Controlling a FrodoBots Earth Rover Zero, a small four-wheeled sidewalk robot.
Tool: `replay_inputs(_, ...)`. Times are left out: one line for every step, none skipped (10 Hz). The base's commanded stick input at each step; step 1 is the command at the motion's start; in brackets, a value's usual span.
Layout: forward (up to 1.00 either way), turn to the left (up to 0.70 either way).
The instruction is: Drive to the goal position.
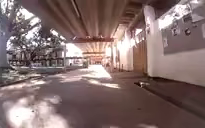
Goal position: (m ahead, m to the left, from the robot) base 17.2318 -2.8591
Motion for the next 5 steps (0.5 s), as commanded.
replay_inputs(1.0, 0.34)
replay_inputs(1.0, 0.19)
replay_inputs(1.0, 0.06)
replay_inputs(1.0, 0.01)
replay_inputs(1.0, 0.01)
